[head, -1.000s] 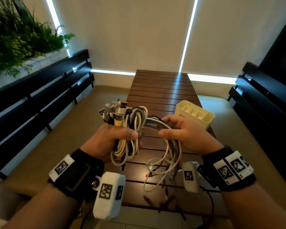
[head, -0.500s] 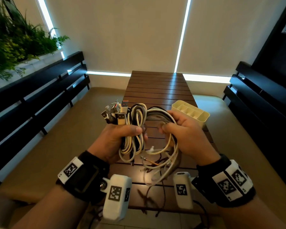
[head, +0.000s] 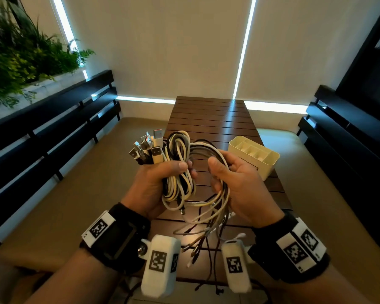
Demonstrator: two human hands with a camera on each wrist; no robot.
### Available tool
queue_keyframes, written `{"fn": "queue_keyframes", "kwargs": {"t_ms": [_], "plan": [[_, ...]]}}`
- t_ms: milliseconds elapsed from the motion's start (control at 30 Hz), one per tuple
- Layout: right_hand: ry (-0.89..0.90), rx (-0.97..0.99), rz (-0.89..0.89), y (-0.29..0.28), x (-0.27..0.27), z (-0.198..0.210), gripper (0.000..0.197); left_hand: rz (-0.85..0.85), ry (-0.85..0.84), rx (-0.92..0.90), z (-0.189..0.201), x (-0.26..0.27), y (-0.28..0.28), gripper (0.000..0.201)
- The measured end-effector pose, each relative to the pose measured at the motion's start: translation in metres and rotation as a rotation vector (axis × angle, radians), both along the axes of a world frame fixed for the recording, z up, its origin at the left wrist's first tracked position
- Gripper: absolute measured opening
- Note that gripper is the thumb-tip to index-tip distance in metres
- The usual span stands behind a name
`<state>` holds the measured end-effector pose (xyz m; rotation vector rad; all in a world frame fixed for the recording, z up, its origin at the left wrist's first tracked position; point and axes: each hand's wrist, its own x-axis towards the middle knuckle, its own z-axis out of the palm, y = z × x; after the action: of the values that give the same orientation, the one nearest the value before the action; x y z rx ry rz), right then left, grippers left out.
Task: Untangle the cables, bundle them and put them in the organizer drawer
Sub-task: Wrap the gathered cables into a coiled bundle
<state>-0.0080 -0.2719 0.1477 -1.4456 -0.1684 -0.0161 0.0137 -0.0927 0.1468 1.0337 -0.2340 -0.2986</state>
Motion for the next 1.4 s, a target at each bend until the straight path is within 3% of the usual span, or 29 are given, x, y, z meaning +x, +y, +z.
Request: {"fn": "queue_keyframes", "kwargs": {"t_ms": [133, 267, 400, 600, 700, 900, 1167, 1400], "plan": [[-0.008, -0.049, -0.052, 0.006, 0.0, -0.001, 0.039, -0.003, -0.002, -0.009, 0.0, -0.003, -0.004, 0.029], [-0.026, -0.073, -0.09, 0.012, -0.002, 0.006, 0.054, -0.005, -0.011, 0.0, 0.0, -0.008, -0.014, 0.02], [0.004, 0.006, -0.096, 0.009, -0.003, 0.009, 0.055, 0.041, -0.046, 0.056, 0.0, -0.005, -0.011, 0.025], [0.002, 0.088, -0.054, 0.001, -0.001, 0.008, 0.026, 0.021, -0.021, 0.017, 0.0, 0.002, -0.002, 0.028], [0.031, 0.154, -0.039, -0.003, 0.001, 0.01, 0.033, -0.006, -0.024, 0.019, -0.001, 0.001, -0.002, 0.025], [-0.083, -0.082, -0.127, 0.005, -0.001, 0.006, 0.029, 0.036, -0.056, 0.083, -0.001, 0.002, -0.006, 0.031], [-0.137, -0.108, -0.232, 0.01, 0.001, 0.003, 0.029, 0.13, -0.137, 0.104, 0.0, 0.001, -0.017, 0.025], [-0.186, -0.167, -0.302, 0.019, 0.0, 0.002, 0.029, 0.1, -0.141, 0.09, -0.002, 0.005, -0.021, 0.026]]}}
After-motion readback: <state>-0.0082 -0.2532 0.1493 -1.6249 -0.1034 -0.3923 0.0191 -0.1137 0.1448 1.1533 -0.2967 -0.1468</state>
